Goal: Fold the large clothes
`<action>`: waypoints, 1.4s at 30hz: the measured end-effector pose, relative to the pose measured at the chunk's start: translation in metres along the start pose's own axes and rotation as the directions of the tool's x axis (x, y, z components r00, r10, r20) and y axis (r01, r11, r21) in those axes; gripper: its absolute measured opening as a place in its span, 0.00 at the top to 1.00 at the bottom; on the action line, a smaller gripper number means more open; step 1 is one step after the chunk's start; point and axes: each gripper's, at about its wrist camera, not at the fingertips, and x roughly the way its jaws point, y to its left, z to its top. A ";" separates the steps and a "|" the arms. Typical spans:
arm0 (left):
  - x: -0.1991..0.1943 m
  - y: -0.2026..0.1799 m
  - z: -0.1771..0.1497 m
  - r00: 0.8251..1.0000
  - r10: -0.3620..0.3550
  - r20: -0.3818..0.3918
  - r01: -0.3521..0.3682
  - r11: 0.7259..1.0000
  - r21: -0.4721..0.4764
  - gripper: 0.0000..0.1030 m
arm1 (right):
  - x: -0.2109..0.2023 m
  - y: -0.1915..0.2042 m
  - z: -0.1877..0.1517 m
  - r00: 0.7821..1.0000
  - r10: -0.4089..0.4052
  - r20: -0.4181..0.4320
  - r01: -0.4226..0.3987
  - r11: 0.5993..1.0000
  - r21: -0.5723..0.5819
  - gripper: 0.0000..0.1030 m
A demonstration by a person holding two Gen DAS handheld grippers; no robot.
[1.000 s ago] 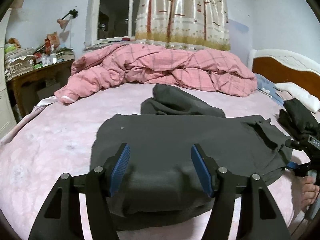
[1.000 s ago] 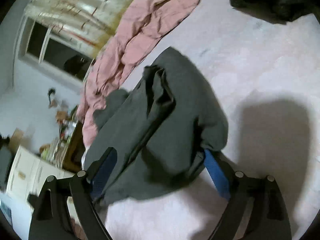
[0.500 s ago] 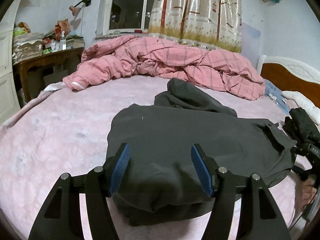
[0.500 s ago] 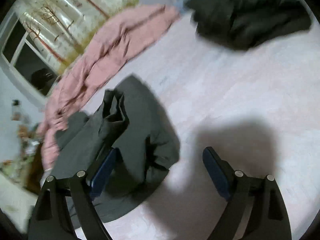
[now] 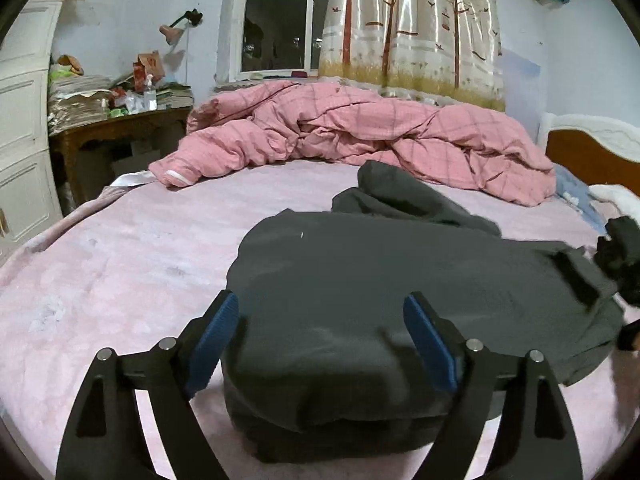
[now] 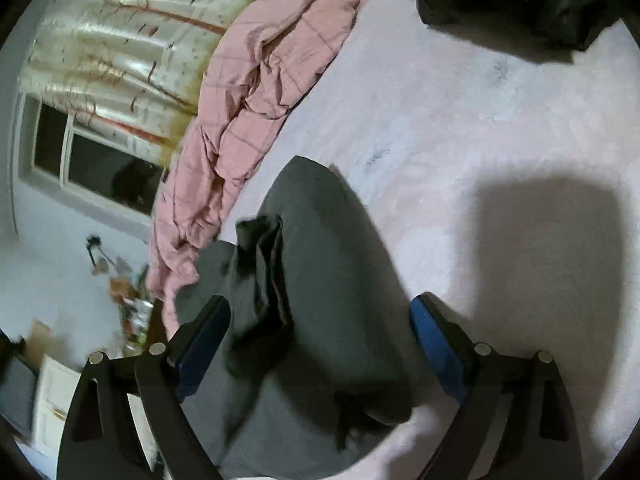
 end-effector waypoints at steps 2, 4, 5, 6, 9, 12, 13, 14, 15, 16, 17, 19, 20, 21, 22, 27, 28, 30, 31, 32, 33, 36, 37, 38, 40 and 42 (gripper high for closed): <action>0.010 -0.001 -0.008 0.999 -0.045 -0.028 0.045 0.999 -0.003 0.19 | 0.004 0.005 -0.004 0.998 0.052 -0.038 -0.053 0.998 -0.023 0.10; 0.016 -0.004 -0.014 0.999 -0.038 -0.026 0.038 0.999 0.011 0.19 | 0.005 0.006 -0.005 0.997 0.058 -0.053 -0.061 0.996 -0.062 0.10; 0.018 -0.007 -0.016 0.999 -0.032 -0.022 0.033 0.999 0.019 0.18 | 0.009 0.006 -0.005 0.996 0.047 -0.073 -0.052 0.995 -0.079 0.10; 0.018 -0.008 -0.017 0.999 -0.034 -0.017 0.035 0.999 0.023 0.17 | 0.007 0.004 -0.006 0.995 0.034 -0.089 -0.042 0.995 -0.092 0.10; 0.014 -0.005 -0.019 0.999 -0.041 0.009 0.041 0.999 0.010 0.10 | 0.029 0.022 -0.010 0.989 -0.089 -0.118 0.069 0.983 -0.168 0.09; 0.013 -0.003 -0.021 0.999 -0.035 0.015 0.035 0.999 -0.005 0.08 | 0.041 0.030 -0.014 0.985 -0.162 -0.063 0.146 0.968 -0.204 0.00; 0.014 -0.003 -0.021 0.999 -0.031 0.012 0.031 1.000 -0.005 0.08 | 0.039 0.031 -0.018 0.983 -0.181 -0.043 0.167 0.960 -0.224 0.00; 0.014 -0.004 -0.021 1.000 -0.027 0.011 0.028 1.000 -0.004 0.08 | 0.043 0.035 -0.023 0.977 -0.213 -0.016 0.202 0.946 -0.253 0.00; 0.014 -0.005 -0.021 1.000 -0.027 0.013 0.027 1.000 -0.002 0.06 | 0.044 0.037 -0.028 0.971 -0.239 0.009 0.231 0.929 -0.287 0.00; 0.014 -0.005 -0.021 1.000 -0.027 0.014 0.027 1.000 -0.002 0.05 | 0.046 0.041 -0.032 0.966 -0.258 0.026 0.253 0.912 -0.323 0.00; 0.014 -0.006 -0.021 0.999 -0.028 0.016 0.028 1.000 -0.004 0.02 | 0.046 0.041 -0.037 0.963 -0.269 0.028 0.261 0.898 -0.353 0.00; 0.013 -0.005 -0.021 0.999 -0.040 0.024 0.040 0.999 -0.011 0.01 | 0.045 0.041 -0.037 0.967 -0.255 -0.015 0.229 0.889 -0.396 0.01; 0.013 -0.004 -0.021 0.999 -0.044 0.025 0.044 0.999 -0.016 0.01 | 0.041 0.040 -0.037 0.971 -0.234 -0.039 0.198 0.890 -0.411 0.04; 0.013 -0.003 -0.022 0.999 -0.044 0.023 0.045 0.999 -0.019 0.01 | 0.037 0.037 -0.034 0.978 -0.202 -0.059 0.160 0.897 -0.411 0.10; 0.013 -0.003 -0.022 0.999 -0.043 0.021 0.043 0.999 -0.022 0.01 | 0.033 0.032 -0.031 0.983 -0.171 -0.068 0.131 0.909 -0.394 0.14; 0.012 -0.004 -0.023 0.999 -0.029 0.031 0.029 1.000 -0.006 0.01 | 0.000 0.024 -0.030 0.992 -0.112 0.053 0.123 0.937 -0.326 0.54; 0.012 -0.003 -0.023 0.999 -0.029 0.037 0.029 1.000 -0.003 0.01 | -0.002 0.036 -0.036 0.985 -0.137 0.105 0.167 0.909 -0.383 0.56; 0.005 0.000 -0.022 0.998 -0.010 0.066 0.012 1.000 -0.021 0.01 | -0.004 0.079 -0.060 0.946 -0.197 0.258 0.312 0.768 -0.560 0.61; -0.001 0.003 -0.021 0.996 -0.001 0.092 0.005 0.999 -0.038 0.01 | -0.003 0.095 -0.069 0.934 -0.198 0.297 0.344 0.716 -0.607 0.61; -0.009 0.005 -0.019 0.993 -0.009 0.117 0.015 0.999 -0.050 0.01 | -0.004 0.115 -0.079 0.928 -0.182 0.326 0.360 0.670 -0.649 0.63; -0.018 0.010 -0.015 0.988 -0.021 0.155 0.030 0.998 -0.052 0.01 | -0.006 0.131 -0.085 0.930 -0.156 0.334 0.351 0.655 -0.669 0.64; -0.043 0.016 -0.005 0.964 0.040 0.262 -0.040 0.999 -0.003 0.01 | -0.014 0.172 -0.097 0.944 -0.070 0.323 0.289 0.650 -0.703 0.67; -0.050 0.018 -0.003 0.951 0.071 0.302 -0.076 0.997 0.007 0.01 | -0.014 0.185 -0.102 0.950 -0.037 0.309 0.259 0.644 -0.720 0.67; -0.057 0.021 -0.001 0.932 0.111 0.344 -0.120 0.993 0.007 0.01 | -0.014 0.198 -0.108 0.955 -0.012 0.298 0.238 0.631 -0.738 0.68; -0.068 0.031 0.002 0.901 0.165 0.401 -0.171 0.985 -0.021 0.01 | -0.014 0.221 -0.129 0.958 0.035 0.286 0.209 0.598 -0.774 0.69; -0.076 0.044 0.007 0.895 0.170 0.412 -0.162 0.985 -0.053 0.01 | -0.007 0.242 -0.152 0.960 0.066 0.271 0.187 0.567 -0.802 0.69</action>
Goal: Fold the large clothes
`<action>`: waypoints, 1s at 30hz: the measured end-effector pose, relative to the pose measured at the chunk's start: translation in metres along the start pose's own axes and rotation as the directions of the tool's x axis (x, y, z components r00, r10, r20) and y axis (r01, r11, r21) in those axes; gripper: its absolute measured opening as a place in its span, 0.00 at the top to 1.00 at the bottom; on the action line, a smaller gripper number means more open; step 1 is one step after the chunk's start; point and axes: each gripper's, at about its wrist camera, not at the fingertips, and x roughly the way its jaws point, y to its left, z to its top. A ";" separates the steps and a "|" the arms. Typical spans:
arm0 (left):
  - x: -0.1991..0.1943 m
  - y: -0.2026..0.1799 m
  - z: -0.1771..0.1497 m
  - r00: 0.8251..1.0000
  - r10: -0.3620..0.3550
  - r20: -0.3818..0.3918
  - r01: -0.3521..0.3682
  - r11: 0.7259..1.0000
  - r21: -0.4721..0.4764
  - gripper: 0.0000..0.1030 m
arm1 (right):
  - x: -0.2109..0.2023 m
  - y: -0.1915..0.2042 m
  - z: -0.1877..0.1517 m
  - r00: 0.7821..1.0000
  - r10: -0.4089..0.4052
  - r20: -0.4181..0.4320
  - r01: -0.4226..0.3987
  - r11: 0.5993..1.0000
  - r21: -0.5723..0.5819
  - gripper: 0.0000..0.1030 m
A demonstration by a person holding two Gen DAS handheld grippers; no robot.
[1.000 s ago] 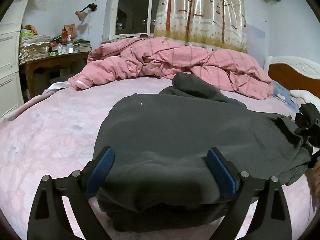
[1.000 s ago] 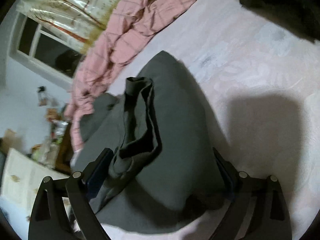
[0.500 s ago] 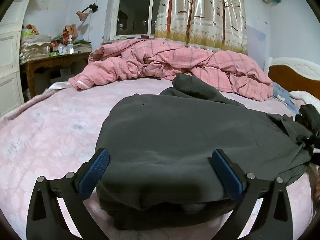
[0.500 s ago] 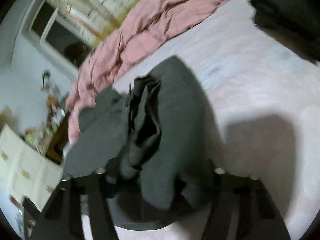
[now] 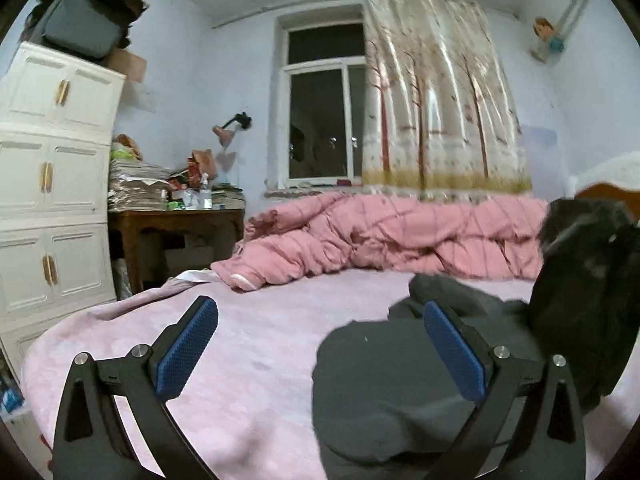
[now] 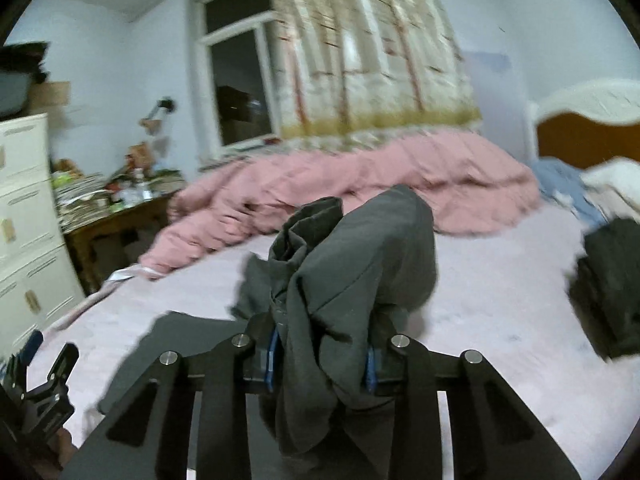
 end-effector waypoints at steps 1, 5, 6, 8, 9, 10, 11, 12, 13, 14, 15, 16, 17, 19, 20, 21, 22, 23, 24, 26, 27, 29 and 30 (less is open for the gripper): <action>0.000 0.007 0.003 1.000 -0.003 -0.003 0.002 1.000 -0.019 0.01 | 0.002 0.015 0.001 1.000 0.010 0.003 -0.010 1.000 -0.012 0.69; 0.000 0.035 0.011 1.000 -0.005 -0.003 0.005 0.994 -0.107 0.01 | 0.020 0.071 0.001 0.999 0.036 0.004 -0.036 0.999 -0.017 0.69; 0.000 0.041 0.011 1.000 0.003 -0.005 -0.003 0.992 -0.126 0.01 | 0.022 0.084 -0.001 0.999 0.049 0.007 -0.049 0.999 -0.020 0.70; 0.002 0.050 0.010 1.000 0.001 -0.018 -0.004 0.988 -0.152 0.01 | 0.026 0.108 -0.004 0.996 0.090 0.020 -0.090 0.996 -0.027 0.70; 0.004 0.056 0.010 1.000 0.007 -0.025 -0.011 0.986 -0.166 0.01 | 0.026 0.121 -0.006 0.993 0.112 0.027 -0.111 0.993 -0.036 0.71; 0.005 0.061 0.010 0.999 0.017 -0.029 -0.022 0.984 -0.179 0.01 | 0.027 0.132 -0.009 0.991 0.134 0.028 -0.132 0.990 -0.054 0.71; 0.004 0.064 0.009 0.999 0.021 -0.031 -0.027 0.982 -0.188 0.01 | 0.028 0.142 -0.013 0.989 0.149 0.025 -0.147 0.987 -0.070 0.71; 0.005 0.070 0.009 0.999 0.024 -0.033 -0.030 0.979 -0.200 0.01 | 0.032 0.155 -0.017 0.986 0.169 0.016 -0.166 0.982 -0.091 0.71; 0.006 0.075 0.010 0.999 0.025 -0.036 -0.032 0.978 -0.207 0.01 | 0.037 0.166 -0.024 0.983 0.185 0.001 -0.184 0.977 -0.107 0.71; 0.006 0.078 0.009 0.999 0.026 -0.040 -0.034 0.977 -0.211 0.01 | 0.044 0.176 -0.033 0.981 0.193 -0.024 -0.195 0.974 -0.116 0.71; 0.007 0.082 0.009 0.999 0.028 -0.044 -0.037 0.976 -0.213 0.01 | 0.051 0.183 -0.039 0.980 0.196 -0.046 -0.200 0.972 -0.120 0.71; 0.008 0.084 0.008 0.998 0.032 -0.049 -0.041 0.976 -0.214 0.01 | 0.065 0.193 -0.053 0.976 0.198 -0.092 -0.209 0.969 -0.134 0.71; 0.009 0.087 0.008 0.998 0.036 -0.054 -0.047 0.975 -0.218 0.01 | 0.077 0.201 -0.065 0.971 0.197 -0.138 -0.217 0.964 -0.153 0.71; 0.012 0.090 0.005 0.997 0.032 -0.072 -0.048 0.972 -0.230 0.01 | 0.108 0.214 -0.105 0.951 0.174 -0.256 -0.228 0.954 -0.195 0.70; 0.013 0.090 0.003 0.996 0.023 -0.084 -0.042 0.971 -0.235 0.01 | 0.111 0.215 -0.114 0.951 0.167 -0.262 -0.223 0.953 -0.203 0.69; 0.015 0.091 0.001 0.995 0.012 -0.097 -0.035 0.970 -0.240 0.01 | 0.110 0.218 -0.119 0.953 0.163 -0.257 -0.221 0.951 -0.217 0.67; 0.017 0.091 0.000 0.994 0.003 -0.107 -0.030 0.969 -0.244 0.01 | 0.107 0.216 -0.116 0.953 0.175 -0.249 -0.228 0.952 -0.205 0.66; 0.019 0.092 -0.001 0.993 -0.007 -0.117 -0.022 0.968 -0.249 0.01 | 0.106 0.213 -0.113 0.951 0.188 -0.246 -0.235 0.956 -0.177 0.66; 0.021 0.093 -0.003 0.991 -0.021 -0.131 -0.014 0.966 -0.259 0.01 | 0.107 0.210 -0.111 0.947 0.199 -0.252 -0.240 0.960 -0.146 0.66; 0.026 0.095 -0.005 0.987 -0.039 -0.153 -0.005 0.960 -0.282 0.01 | 0.106 0.203 -0.111 0.940 0.208 -0.272 -0.251 0.959 -0.134 0.66; 0.027 0.095 -0.006 0.986 -0.044 -0.160 -0.004 0.957 -0.290 0.01 | 0.103 0.203 -0.112 0.940 0.209 -0.270 -0.256 0.955 -0.152 0.66; 0.030 0.096 -0.006 0.984 -0.050 -0.168 -0.003 0.953 -0.302 0.01 | 0.094 0.204 -0.116 0.944 0.205 -0.258 -0.259 0.946 -0.195 0.65; 0.030 0.095 -0.006 0.984 -0.055 -0.169 0.000 0.951 -0.310 0.01 | 0.089 0.206 -0.118 0.943 0.208 -0.260 -0.267 0.939 -0.217 0.65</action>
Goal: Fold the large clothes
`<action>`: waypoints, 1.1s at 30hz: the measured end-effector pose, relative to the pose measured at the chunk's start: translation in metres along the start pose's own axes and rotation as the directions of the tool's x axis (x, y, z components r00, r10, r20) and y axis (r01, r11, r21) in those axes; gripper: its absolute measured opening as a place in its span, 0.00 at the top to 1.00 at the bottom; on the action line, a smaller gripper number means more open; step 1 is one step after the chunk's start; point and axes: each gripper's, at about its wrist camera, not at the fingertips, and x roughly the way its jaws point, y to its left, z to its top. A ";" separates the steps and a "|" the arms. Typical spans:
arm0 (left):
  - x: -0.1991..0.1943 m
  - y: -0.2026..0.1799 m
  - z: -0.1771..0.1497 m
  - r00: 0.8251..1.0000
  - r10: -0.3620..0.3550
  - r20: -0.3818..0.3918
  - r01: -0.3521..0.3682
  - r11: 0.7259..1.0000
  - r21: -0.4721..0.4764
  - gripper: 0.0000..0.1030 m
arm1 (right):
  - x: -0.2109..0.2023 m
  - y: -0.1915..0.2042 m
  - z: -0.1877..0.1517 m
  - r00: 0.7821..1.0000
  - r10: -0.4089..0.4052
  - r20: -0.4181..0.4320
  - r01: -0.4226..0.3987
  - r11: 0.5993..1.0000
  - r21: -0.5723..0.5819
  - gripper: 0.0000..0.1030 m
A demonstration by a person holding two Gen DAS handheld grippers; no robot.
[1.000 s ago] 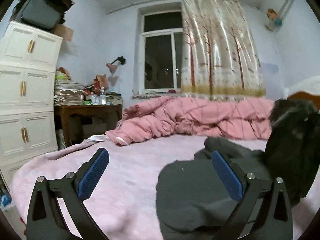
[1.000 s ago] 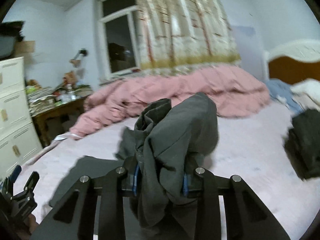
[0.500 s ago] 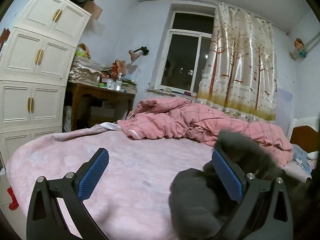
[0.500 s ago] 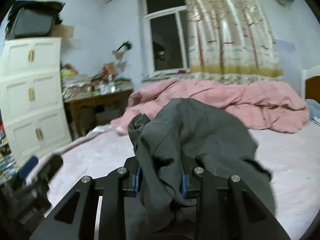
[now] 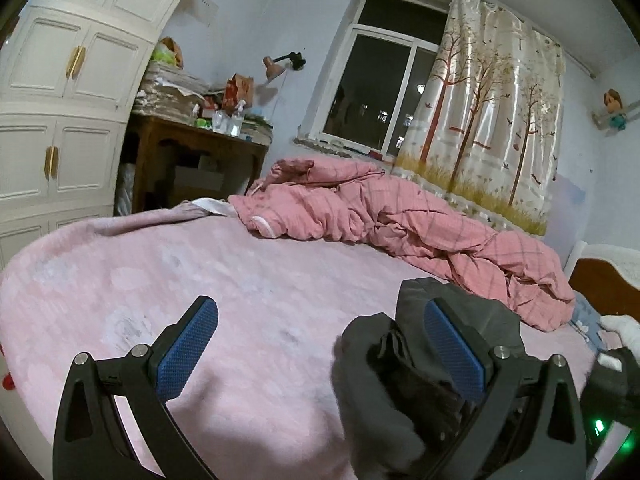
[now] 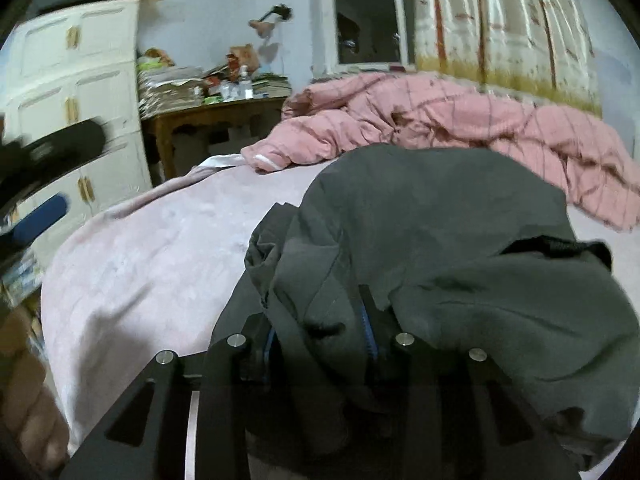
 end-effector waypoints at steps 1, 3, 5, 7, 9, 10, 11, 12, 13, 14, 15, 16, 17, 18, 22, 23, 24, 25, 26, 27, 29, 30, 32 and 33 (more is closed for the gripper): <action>0.000 0.000 0.000 1.000 -0.004 0.000 0.004 1.000 -0.006 0.01 | -0.008 0.001 -0.001 1.000 0.010 0.000 -0.010 1.000 -0.007 0.65; -0.001 -0.001 0.001 1.000 -0.013 0.000 0.013 1.000 -0.018 0.01 | -0.018 0.001 -0.002 0.999 0.041 0.003 -0.041 0.999 -0.008 0.65; 0.000 -0.003 0.001 1.000 -0.015 -0.001 0.015 1.000 -0.023 0.01 | -0.019 0.000 -0.002 0.998 0.058 -0.001 -0.058 0.998 -0.024 0.65; 0.001 -0.003 0.001 1.000 -0.011 -0.003 0.011 1.000 -0.018 0.01 | -0.007 0.000 -0.007 0.996 0.083 -0.012 -0.084 0.995 -0.051 0.61; 0.004 -0.004 0.000 1.000 0.000 -0.012 -0.001 1.000 -0.016 0.01 | 0.010 -0.003 -0.010 0.992 0.104 -0.066 -0.107 0.993 -0.044 0.49; 0.004 -0.004 -0.001 1.000 0.002 -0.023 -0.003 1.000 -0.024 0.01 | 0.011 -0.003 -0.009 0.992 0.100 -0.075 -0.103 0.994 -0.040 0.49; 0.009 -0.004 0.000 0.999 -0.005 -0.037 0.004 0.999 -0.039 0.01 | 0.008 -0.003 -0.008 0.993 0.096 -0.067 -0.099 0.994 -0.040 0.48; 0.010 -0.001 0.000 0.998 -0.024 -0.054 0.020 0.998 -0.062 0.01 | 0.004 -0.002 -0.008 0.993 0.098 -0.062 -0.101 0.994 -0.044 0.42; 0.012 0.001 -0.001 0.997 -0.036 -0.067 0.031 0.996 -0.079 0.01 | 0.002 0.000 -0.009 0.994 0.096 -0.060 -0.099 0.994 -0.052 0.39; 0.015 0.002 -0.001 0.996 -0.041 -0.077 0.035 0.996 -0.087 0.01 | -0.002 0.003 -0.011 0.995 0.083 -0.057 -0.086 0.994 -0.067 0.35; 0.016 0.003 -0.001 0.995 -0.041 -0.086 0.033 0.995 -0.091 0.01 | -0.007 0.008 -0.014 0.997 0.064 -0.048 -0.068 0.993 -0.093 0.32; 0.017 0.004 -0.002 0.995 -0.038 -0.090 0.029 0.995 -0.091 0.01 | -0.012 0.013 -0.017 0.997 0.059 -0.042 -0.064 0.991 -0.115 0.30; 0.017 0.004 -0.002 0.995 -0.035 -0.093 0.026 0.995 -0.093 0.01 | -0.020 0.016 -0.019 0.998 0.059 -0.033 -0.063 0.988 -0.139 0.29; 0.018 0.004 -0.003 0.995 -0.034 -0.095 0.025 0.995 -0.096 0.01 | -0.027 0.017 -0.021 0.998 0.060 -0.024 -0.063 0.987 -0.146 0.28; 0.019 0.002 -0.004 0.994 -0.046 -0.102 0.036 0.995 -0.096 0.01 | -0.053 0.002 -0.026 0.995 0.101 -0.024 -0.103 0.990 -0.094 0.29; 0.019 0.001 -0.004 0.994 -0.048 -0.103 0.038 0.995 -0.092 0.01 | -0.061 -0.004 -0.025 0.995 0.100 -0.027 -0.102 0.992 -0.069 0.29; 0.019 -0.001 -0.005 0.993 -0.049 -0.104 0.040 0.996 -0.085 0.01 | -0.072 -0.012 -0.023 0.995 0.100 -0.019 -0.101 0.994 -0.033 0.29; 0.019 -0.004 -0.006 0.993 -0.050 -0.103 0.042 0.997 -0.072 0.01 | -0.084 -0.020 -0.022 0.995 0.101 0.000 -0.101 0.995 0.005 0.29; 0.020 -0.006 -0.006 0.994 -0.048 -0.100 0.043 0.997 -0.059 0.01 | -0.100 -0.033 -0.018 0.994 0.098 0.041 -0.100 0.993 0.060 0.29; 0.020 -0.010 -0.008 0.995 -0.040 -0.097 0.036 0.999 -0.039 0.01 | -0.115 -0.046 -0.013 0.992 0.092 0.083 -0.100 0.990 0.100 0.29; 0.023 -0.019 -0.012 0.995 -0.021 -0.101 0.021 1.000 -0.001 0.01 | -0.138 -0.070 -0.003 0.986 0.057 0.158 -0.082 0.985 0.154 0.29; 0.024 -0.023 -0.014 0.994 -0.032 -0.107 0.033 0.999 0.013 0.01 | -0.144 -0.078 0.001 0.984 0.030 0.178 -0.061 0.984 0.167 0.29; 0.023 -0.030 -0.016 0.990 -0.073 -0.117 0.077 0.997 0.031 0.01 | -0.149 -0.101 0.007 0.977 -0.081 0.197 0.044 0.981 0.188 0.39; 0.022 -0.035 -0.017 0.989 -0.093 -0.118 0.099 0.994 0.043 0.01 | -0.145 -0.111 0.007 0.977 -0.117 0.179 0.079 0.976 0.205 0.48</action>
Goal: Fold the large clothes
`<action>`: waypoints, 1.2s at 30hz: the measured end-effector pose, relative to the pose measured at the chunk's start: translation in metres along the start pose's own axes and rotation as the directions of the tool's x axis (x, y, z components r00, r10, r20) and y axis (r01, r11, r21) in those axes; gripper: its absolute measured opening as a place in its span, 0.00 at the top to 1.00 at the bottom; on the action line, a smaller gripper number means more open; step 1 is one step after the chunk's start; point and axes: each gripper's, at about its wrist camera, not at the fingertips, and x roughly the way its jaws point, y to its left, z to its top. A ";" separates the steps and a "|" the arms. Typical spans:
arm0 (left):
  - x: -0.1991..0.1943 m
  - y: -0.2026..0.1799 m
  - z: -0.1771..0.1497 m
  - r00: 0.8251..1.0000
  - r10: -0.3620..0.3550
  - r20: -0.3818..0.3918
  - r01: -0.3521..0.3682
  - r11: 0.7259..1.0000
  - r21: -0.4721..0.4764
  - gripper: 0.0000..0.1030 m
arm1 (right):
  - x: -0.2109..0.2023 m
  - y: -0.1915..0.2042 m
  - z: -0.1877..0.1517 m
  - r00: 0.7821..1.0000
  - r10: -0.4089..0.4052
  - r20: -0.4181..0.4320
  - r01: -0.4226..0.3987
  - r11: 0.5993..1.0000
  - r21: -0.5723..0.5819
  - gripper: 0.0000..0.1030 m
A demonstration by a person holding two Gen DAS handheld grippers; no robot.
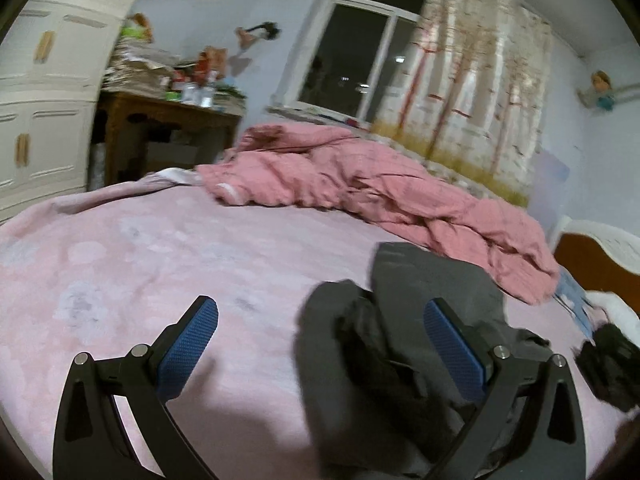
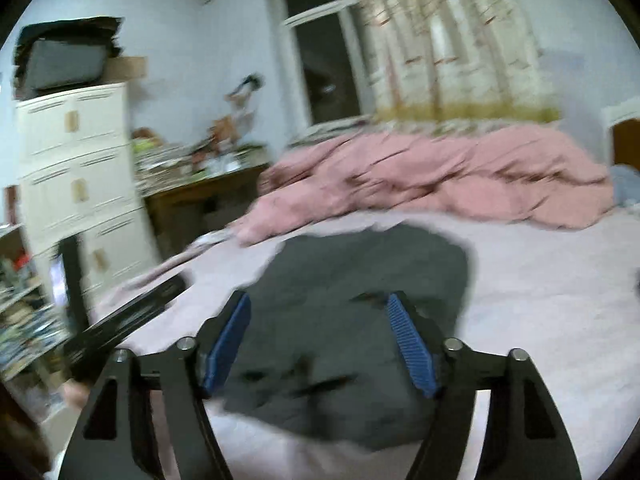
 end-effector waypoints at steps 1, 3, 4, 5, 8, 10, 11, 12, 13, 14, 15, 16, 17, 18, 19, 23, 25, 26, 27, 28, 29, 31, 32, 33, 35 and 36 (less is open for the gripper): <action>0.000 -0.005 0.000 1.000 -0.018 -0.001 0.018 1.000 0.016 0.01 | 0.006 -0.007 0.000 1.000 -0.010 -0.018 0.010 1.000 0.015 0.53; 0.000 -0.013 -0.002 0.997 -0.068 -0.022 0.068 0.997 0.041 0.01 | 0.025 -0.022 -0.008 0.997 0.020 -0.074 -0.016 0.999 0.052 0.71; 0.003 -0.016 -0.004 0.993 -0.105 -0.050 0.107 0.994 0.035 0.01 | 0.034 -0.025 -0.014 0.993 0.041 -0.108 -0.035 0.998 0.050 0.71; 0.007 -0.018 -0.007 0.987 -0.139 -0.082 0.140 0.990 0.014 0.01 | 0.044 -0.024 -0.020 0.986 0.083 -0.142 -0.078 0.996 0.040 0.71; 0.025 -0.023 -0.016 0.968 -0.179 -0.176 0.178 0.984 -0.020 0.01 | 0.071 -0.020 -0.048 0.950 0.176 -0.257 -0.162 0.984 0.076 0.71; 0.043 -0.032 -0.023 0.967 -0.061 -0.249 0.076 0.996 0.051 0.00 | 0.095 -0.024 -0.071 0.922 0.210 -0.326 -0.173 0.975 0.137 0.72; 0.052 -0.036 -0.027 0.959 -0.012 -0.283 0.038 0.995 0.088 0.00 | 0.100 -0.025 -0.078 0.918 0.207 -0.337 -0.169 0.976 0.138 0.72; 0.058 -0.035 -0.029 0.951 0.022 -0.307 0.008 0.995 0.098 0.00 | 0.100 -0.028 -0.079 0.915 0.218 -0.339 -0.176 0.973 0.150 0.72; 0.061 -0.031 -0.028 0.945 0.025 -0.326 0.000 0.997 0.074 0.00 | 0.099 -0.032 -0.078 0.909 0.232 -0.345 -0.184 0.969 0.165 0.72; 0.064 -0.025 -0.027 0.935 0.000 -0.356 0.012 0.999 0.032 0.00 | 0.097 -0.031 -0.077 0.907 0.234 -0.351 -0.188 0.969 0.161 0.72; 0.066 -0.020 -0.027 0.925 -0.013 -0.379 0.016 1.000 0.004 0.00 | 0.093 -0.029 -0.079 0.908 0.220 -0.356 -0.184 0.974 0.133 0.72; 0.066 -0.017 -0.027 0.923 -0.013 -0.385 0.011 1.000 -0.006 0.00 | 0.092 -0.026 -0.079 0.912 0.202 -0.357 -0.177 0.979 0.100 0.72; 0.065 -0.017 -0.027 0.924 -0.008 -0.381 0.009 1.000 0.000 0.00 | 0.086 -0.020 -0.079 0.919 0.174 -0.353 -0.169 0.985 0.045 0.72; 0.062 -0.019 -0.027 0.930 0.007 -0.368 0.002 1.000 0.024 0.00 | 0.081 -0.015 -0.080 0.926 0.151 -0.346 -0.161 0.987 0.000 0.71; 0.058 -0.024 -0.026 0.936 0.032 -0.349 -0.010 0.998 0.064 0.00 | 0.074 -0.012 -0.082 0.931 0.132 -0.341 -0.154 0.987 -0.036 0.71; 0.051 -0.045 -0.029 0.947 0.152 -0.284 -0.079 0.965 0.251 0.00 | 0.056 -0.008 -0.086 0.934 0.102 -0.343 -0.144 0.984 -0.100 0.71; 0.052 -0.046 -0.029 0.943 0.171 -0.286 -0.093 0.958 0.270 0.00 | 0.054 -0.008 -0.084 0.928 0.103 -0.358 -0.148 0.984 -0.100 0.71; 0.055 -0.044 -0.028 0.939 0.173 -0.297 -0.095 0.961 0.259 0.00 | 0.053 -0.008 -0.081 0.926 0.103 -0.363 -0.148 0.984 -0.098 0.71; 0.056 -0.040 -0.028 0.936 0.172 -0.307 -0.097 0.964 0.247 0.00 | 0.052 -0.010 -0.078 0.926 0.106 -0.363 -0.147 0.986 -0.085 0.71; 0.058 -0.036 -0.027 0.933 0.169 -0.318 -0.096 0.968 0.233 0.00 | 0.049 -0.011 -0.075 0.927 0.109 -0.359 -0.144 0.987 -0.069 0.71; 0.059 -0.032 -0.027 0.930 0.165 -0.329 -0.095 0.971 0.218 0.00 | 0.044 -0.013 -0.069 0.932 0.110 -0.346 -0.135 0.990 -0.050 0.71; 0.061 -0.025 -0.026 0.924 0.149 -0.351 -0.087 0.979 0.186 0.00 | 0.039 -0.015 -0.053 0.952 0.093 -0.293 -0.109 0.993 -0.039 0.71; 0.062 -0.023 -0.025 0.923 0.141 -0.359 -0.082 0.981 0.176 0.00 | 0.037 -0.015 -0.046 0.962 0.083 -0.261 -0.097 0.994 -0.042 0.71; 0.062 -0.022 -0.024 0.922 0.138 -0.363 -0.078 0.982 0.174 0.00 | 0.037 -0.016 -0.039 0.969 0.067 -0.237 -0.081 0.996 -0.048 0.71; 0.062 -0.023 -0.024 0.922 0.142 -0.361 -0.078 0.979 0.186 0.00 | 0.043 -0.018 -0.033 0.973 0.028 -0.230 -0.042 0.998 -0.054 0.71; 0.061 -0.023 -0.025 0.922 0.142 -0.360 -0.076 0.979 0.191 0.00 | 0.052 -0.020 -0.034 0.967 -0.002 -0.255 -0.012 0.999 -0.052 0.71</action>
